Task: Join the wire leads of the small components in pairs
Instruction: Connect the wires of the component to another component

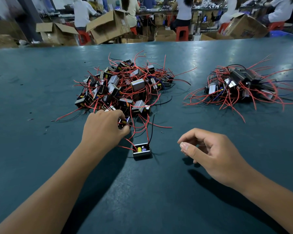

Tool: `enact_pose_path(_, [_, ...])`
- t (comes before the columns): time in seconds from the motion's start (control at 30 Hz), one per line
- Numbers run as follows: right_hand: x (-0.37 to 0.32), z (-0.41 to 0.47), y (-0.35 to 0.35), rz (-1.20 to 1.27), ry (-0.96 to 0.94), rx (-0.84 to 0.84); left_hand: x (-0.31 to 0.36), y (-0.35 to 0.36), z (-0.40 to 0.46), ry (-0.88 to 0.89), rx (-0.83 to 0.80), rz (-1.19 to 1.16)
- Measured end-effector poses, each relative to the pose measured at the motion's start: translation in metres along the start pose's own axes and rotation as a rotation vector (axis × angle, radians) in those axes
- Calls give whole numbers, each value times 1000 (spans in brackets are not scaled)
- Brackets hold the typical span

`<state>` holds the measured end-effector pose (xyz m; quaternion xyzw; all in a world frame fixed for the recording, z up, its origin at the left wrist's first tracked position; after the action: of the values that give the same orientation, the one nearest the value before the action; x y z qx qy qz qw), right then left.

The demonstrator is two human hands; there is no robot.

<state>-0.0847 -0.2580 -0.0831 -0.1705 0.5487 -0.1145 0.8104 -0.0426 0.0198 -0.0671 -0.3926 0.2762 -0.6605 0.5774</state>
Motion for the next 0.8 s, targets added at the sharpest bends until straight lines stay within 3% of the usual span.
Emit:
enact_pose_path(0.2, [-1,0,0,-23,-7,1,0,-12,1,5,85,-46])
enact_pose_path(0.43, [-3,2,-3,-7,-13,49,18,-55,2,-72,455,-421])
enact_pose_path(0.53, [-6,4,-4,81,-5,118,39,-66,-7,90,571,-376])
enact_pose_path(0.63, [-14,4,-3,236,-41,151,66,-70,-22,359,643,-367])
enact_pose_path(0.8, [-27,3,-1,476,-33,72,98,-62,-46,593,557,-341])
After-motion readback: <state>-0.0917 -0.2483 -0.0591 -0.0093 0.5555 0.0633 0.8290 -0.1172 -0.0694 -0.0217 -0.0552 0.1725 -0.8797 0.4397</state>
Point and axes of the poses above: each hand's wrist, its own z-axis towards the middle knuckle, its own y-axis out of the palm, x = y × z, the point moved 2 cm from there along z, towards the middle knuckle, and after that the axes turned 13 degrees about x, right-handed, at the moved point
